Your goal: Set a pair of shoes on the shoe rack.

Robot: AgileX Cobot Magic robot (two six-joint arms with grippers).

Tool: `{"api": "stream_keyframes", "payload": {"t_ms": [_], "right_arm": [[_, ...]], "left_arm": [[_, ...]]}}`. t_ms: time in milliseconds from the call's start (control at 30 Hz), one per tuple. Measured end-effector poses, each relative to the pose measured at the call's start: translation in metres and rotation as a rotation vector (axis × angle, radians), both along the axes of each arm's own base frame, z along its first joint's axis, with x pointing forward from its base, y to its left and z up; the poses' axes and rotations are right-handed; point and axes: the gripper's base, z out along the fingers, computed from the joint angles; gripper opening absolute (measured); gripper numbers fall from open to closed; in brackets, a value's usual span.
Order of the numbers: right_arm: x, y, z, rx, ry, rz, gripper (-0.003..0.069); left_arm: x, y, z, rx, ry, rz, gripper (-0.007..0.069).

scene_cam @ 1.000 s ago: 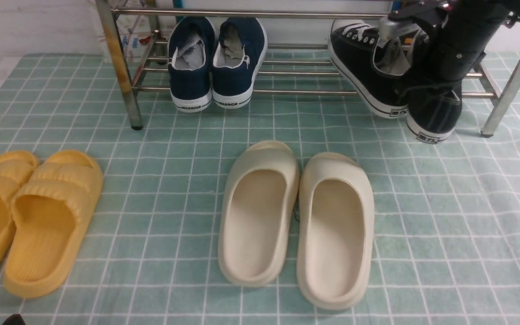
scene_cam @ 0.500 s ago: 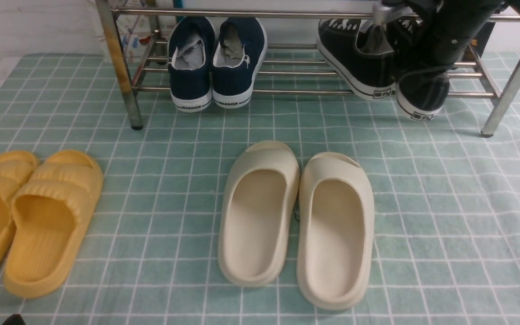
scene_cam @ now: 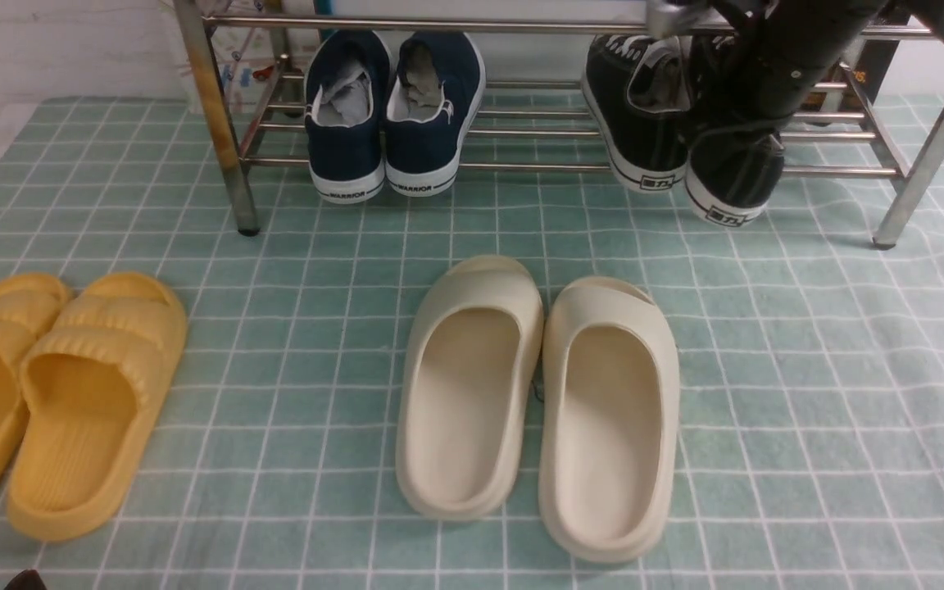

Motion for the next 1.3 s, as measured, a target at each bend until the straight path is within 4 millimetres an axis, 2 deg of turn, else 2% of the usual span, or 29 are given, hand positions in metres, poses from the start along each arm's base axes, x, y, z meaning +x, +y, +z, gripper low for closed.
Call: {"api": "stream_keyframes", "payload": {"t_ms": [200,400,600,800,1300], "right_arm": [[0.005,-0.021,-0.001,-0.076,-0.015,-0.034,0.0023],[0.007,-0.033,-0.001,-0.091,-0.017,-0.056,0.0023],[0.008,-0.033,-0.005,-0.09,-0.008,-0.052,0.0023],[0.013,-0.027,-0.02,-0.062,0.02,0.011,0.0023],[0.022,-0.026,-0.015,-0.052,-0.092,0.009,0.0023]], "left_arm": [[0.0,0.0,0.0,0.0,0.0,0.0,0.0238],[0.0,0.0,0.0,0.0,0.0,0.0,0.0238],[0.0,0.0,0.0,0.0,0.0,0.0,0.0238],[0.0,0.0,0.0,0.0,0.0,0.0,0.0238],[0.0,0.0,0.0,0.0,0.0,0.0,0.0238]]}}
